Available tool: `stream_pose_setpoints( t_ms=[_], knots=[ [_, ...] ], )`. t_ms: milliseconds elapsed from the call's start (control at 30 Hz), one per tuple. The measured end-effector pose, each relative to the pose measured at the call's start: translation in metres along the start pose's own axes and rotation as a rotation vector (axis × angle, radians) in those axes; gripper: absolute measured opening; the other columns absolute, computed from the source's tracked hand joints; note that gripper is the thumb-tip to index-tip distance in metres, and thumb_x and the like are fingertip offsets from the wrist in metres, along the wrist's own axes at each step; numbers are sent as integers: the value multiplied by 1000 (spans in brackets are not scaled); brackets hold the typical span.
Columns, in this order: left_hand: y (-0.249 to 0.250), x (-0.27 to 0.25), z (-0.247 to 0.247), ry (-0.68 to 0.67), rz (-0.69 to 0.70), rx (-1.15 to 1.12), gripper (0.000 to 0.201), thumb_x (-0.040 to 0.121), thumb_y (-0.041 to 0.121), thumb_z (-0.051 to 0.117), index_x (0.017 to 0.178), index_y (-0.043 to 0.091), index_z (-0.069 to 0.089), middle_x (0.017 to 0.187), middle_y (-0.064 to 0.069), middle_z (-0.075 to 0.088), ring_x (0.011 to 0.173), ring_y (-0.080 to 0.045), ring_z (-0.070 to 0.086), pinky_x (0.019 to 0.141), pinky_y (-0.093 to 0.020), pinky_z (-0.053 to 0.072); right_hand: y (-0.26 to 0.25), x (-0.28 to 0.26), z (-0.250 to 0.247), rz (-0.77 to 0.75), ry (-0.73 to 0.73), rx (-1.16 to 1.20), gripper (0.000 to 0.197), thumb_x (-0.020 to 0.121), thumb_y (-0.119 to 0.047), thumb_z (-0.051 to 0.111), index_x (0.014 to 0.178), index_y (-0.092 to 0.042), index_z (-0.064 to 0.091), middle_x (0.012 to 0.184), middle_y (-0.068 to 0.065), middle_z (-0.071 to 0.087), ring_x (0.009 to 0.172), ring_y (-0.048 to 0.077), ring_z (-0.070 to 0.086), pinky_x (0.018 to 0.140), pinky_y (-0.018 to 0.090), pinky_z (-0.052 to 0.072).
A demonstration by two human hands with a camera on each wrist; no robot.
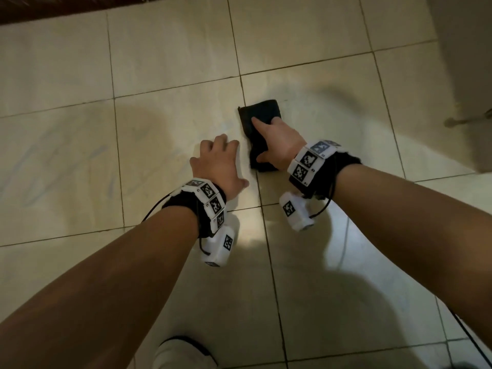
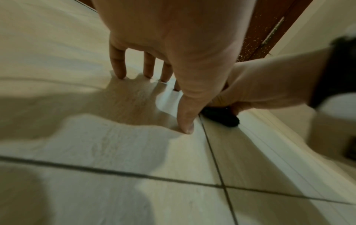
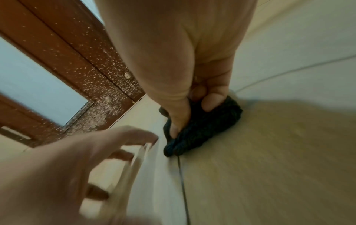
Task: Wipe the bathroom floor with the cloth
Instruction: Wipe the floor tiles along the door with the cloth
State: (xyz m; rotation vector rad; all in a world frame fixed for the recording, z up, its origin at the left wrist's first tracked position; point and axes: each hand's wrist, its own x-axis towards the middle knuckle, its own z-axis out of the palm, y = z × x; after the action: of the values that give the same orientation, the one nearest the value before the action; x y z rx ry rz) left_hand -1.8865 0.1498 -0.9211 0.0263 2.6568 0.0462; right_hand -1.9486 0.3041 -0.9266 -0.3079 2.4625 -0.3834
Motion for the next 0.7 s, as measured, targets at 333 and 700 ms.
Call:
stream_pose_setpoints(
  t_ms=[333,700],
  knots=[
    [5,0,0,-13,7,-62,88,70,50,77,143,27,34,152,1,23,135,-29,24,97,-52,38,-10,60,-58,63,41,-43,88,90,-35,70,156,-13,18,145,21,41,134,35,38,104,42,42],
    [17,-1,-5,-45,-43,-28,81,76,44,75,142,25,33,152,-1,22,134,-32,25,94,-49,39,-1,-32,-4,49,-87,-99,90,91,-24,68,158,-25,8,147,19,27,110,35,57,88,37,50]
  ],
)
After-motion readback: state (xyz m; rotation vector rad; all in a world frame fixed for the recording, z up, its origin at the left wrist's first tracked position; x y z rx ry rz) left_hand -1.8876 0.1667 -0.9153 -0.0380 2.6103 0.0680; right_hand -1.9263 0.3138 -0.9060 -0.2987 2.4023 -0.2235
